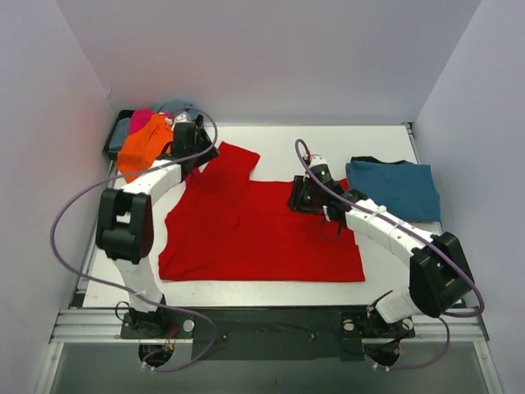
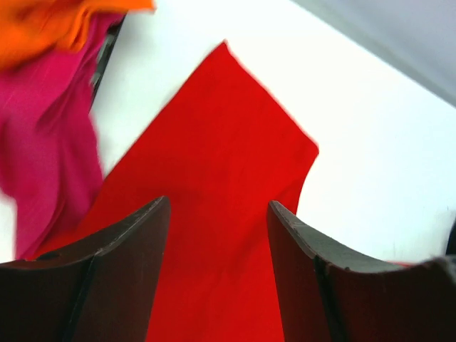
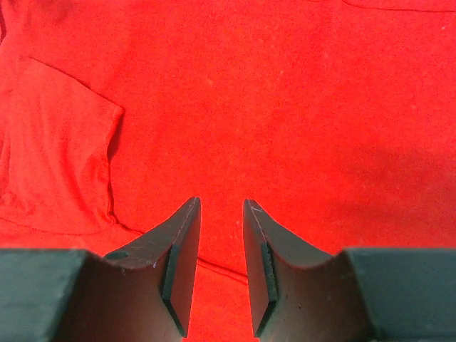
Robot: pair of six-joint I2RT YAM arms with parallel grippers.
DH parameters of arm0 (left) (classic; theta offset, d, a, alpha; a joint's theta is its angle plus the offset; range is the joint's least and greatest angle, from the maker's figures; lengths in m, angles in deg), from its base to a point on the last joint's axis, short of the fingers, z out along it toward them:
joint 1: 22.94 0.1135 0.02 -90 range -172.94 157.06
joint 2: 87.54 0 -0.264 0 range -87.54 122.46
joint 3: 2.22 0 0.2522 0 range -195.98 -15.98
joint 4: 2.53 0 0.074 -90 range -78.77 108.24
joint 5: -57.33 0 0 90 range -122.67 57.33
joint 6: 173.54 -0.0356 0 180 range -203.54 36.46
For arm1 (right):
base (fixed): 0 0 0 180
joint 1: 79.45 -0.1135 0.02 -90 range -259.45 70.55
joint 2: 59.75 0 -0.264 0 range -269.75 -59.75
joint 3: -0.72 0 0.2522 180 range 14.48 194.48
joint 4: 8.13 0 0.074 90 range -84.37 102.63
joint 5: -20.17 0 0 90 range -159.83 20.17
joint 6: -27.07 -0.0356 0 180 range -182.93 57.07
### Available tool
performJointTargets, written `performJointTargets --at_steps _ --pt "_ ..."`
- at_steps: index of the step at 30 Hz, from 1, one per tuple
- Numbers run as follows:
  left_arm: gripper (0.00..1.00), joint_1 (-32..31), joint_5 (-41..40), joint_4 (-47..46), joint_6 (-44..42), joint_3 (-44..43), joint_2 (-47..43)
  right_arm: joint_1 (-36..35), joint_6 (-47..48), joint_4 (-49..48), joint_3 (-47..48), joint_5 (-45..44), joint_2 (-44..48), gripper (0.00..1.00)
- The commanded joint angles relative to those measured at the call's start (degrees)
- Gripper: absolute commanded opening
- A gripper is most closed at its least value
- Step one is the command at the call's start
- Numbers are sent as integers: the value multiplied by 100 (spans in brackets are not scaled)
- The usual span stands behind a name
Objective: Fold and stack the t-shirts
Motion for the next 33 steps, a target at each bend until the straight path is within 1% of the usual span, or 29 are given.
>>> performJointTargets --at_steps 1,2,3,4,5,6,7,8,9,10,11,12,13,14,15,19,22,26,29,31,32,33 --pt "67 1 -207 36 -426 -1322 984 130 -60 -278 -255 -183 453 27" --pt "68 19 -225 45 -471 -1689 1316 148 -60 -287 -281 -174 549 27" --pt "69 36 -234 62 -506 -1858 1459 183 -51 -287 -334 -157 619 27" --pt "69 97 -199 80 -524 -2251 1808 192 -51 -278 -352 -148 655 27" --pt "69 115 -155 150 -541 -2438 2186 236 -60 -278 -396 -130 716 27" --pt "69 168 -94 220 -567 -2892 2407 254 -60 -287 -448 -113 734 27" --pt "69 186 -93 421 -646 -3132 2757 289 -69 -295 -457 -87 778 27" --pt "69 203 -85 579 -690 -3717 2996 333 -77 -296 -492 -51 796 27" --pt "69 221 -67 938 -804 -4071 3407 385 -86 -296 -493 -16 813 27" --pt "69 230 -58 1115 -840 -4736 3594 412 -86 -287 -510 28 831 27" --pt "68 221 -76 1587 -892 -5056 4013 473 -95 -287 -519 45 840 27" --pt "68 247 -67 1801 -902 -5738 4200 500 -95 -261 -519 80 848 27" --pt "67 256 -58 2203 -884 -6327 4568 596 -113 -226 -502 89 848 27" --pt "66 291 20 2485 -849 -6542 4702 640 -147 -164 -484 150 848 27" --pt "63 309 108 2549 -771 -6814 4938 789 -165 -138 -493 212 840 27" --pt "57 362 564 2436 -489 -6703 5055 1229 -280 257 -291 362 700 27" --pt "55 335 811 2269 -410 -6580 5037 1466 -297 399 -133 406 541 27" --pt "52 326 1355 2058 -155 -6579 5151 1616 -306 434 -62 485 445 27" --pt "48 283 1392 2066 -172 -6606 5178 1695 -315 574 69 467 330 27" --pt "42 265 1374 2084 -225 -6606 5195 1792 -367 688 209 476 190 27" --pt "34 274 1374 2084 -242 -6623 5213 1844 -385 732 245 485 102 27" --pt "30 282 1357 2084 -251 -6623 5222 1871 -420 794 324 476 58 27"
